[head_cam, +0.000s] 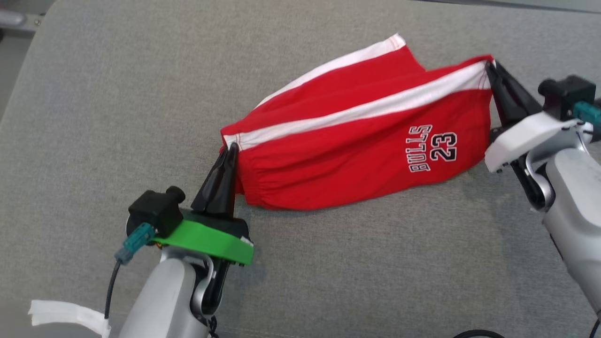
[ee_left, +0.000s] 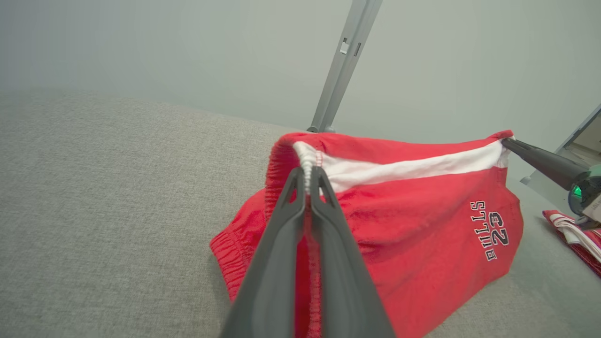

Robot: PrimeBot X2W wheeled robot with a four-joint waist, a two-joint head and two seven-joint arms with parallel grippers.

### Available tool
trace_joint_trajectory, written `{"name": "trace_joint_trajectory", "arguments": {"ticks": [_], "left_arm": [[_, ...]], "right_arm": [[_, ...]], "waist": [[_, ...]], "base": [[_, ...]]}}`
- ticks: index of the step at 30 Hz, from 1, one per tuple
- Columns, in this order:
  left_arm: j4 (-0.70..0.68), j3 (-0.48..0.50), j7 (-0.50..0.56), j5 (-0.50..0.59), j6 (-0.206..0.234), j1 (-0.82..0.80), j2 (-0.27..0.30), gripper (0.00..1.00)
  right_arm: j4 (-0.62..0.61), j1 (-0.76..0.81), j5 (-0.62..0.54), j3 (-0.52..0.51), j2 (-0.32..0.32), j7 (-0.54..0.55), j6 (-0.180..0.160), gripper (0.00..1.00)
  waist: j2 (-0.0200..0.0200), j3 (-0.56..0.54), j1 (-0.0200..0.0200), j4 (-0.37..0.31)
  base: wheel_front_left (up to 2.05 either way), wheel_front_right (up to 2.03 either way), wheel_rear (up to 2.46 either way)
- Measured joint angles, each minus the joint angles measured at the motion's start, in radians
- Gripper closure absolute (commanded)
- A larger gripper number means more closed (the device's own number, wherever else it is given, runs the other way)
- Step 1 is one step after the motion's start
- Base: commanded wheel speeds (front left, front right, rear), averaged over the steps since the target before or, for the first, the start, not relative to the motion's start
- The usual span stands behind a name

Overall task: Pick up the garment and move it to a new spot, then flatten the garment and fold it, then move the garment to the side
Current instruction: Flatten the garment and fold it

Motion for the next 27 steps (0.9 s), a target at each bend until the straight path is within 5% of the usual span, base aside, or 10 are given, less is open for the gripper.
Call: {"name": "trace_joint_trajectory", "arguments": {"ticks": [17,18,19,20,27], "left_arm": [[0.021,-0.001,0.0,-0.07,0.0,-0.2,-0.013,1.0],[0.025,-0.002,0.0,-0.069,0.0,-0.204,-0.013,0.63],[0.025,0.001,0.0,-0.066,0.0,-0.206,-0.014,0.11],[0.025,0.005,0.0,-0.067,0.0,-0.206,-0.014,0.0],[0.013,0.059,0.0,-0.024,0.016,-0.157,-0.014,0.0]], "right_arm": [[0.316,-0.429,-0.096,0.099,0.01,0.007,0.0,1.0],[0.329,-0.436,-0.097,0.091,0.013,0.006,0.0,0.45],[0.34,-0.442,-0.099,0.08,0.016,0.004,0.0,0.0],[0.348,-0.448,-0.098,0.068,0.021,0.003,0.0,0.0],[0.22,-0.366,-0.065,-0.013,0.033,-0.002,-0.001,0.0]], "waist": [[0.0001,0.264,0.0002,0.132],[0.0001,0.273,0.0002,0.138],[0.0001,0.282,0.0002,0.143],[0.0,0.289,0.0002,0.148],[0.0001,0.284,0.0002,0.15]], "base": [[0.0,0.0,0.0],[0.0,0.0,0.0],[0.0,0.0,0.0],[0.0,0.0,0.0],[0.0,0.0,0.0]]}}
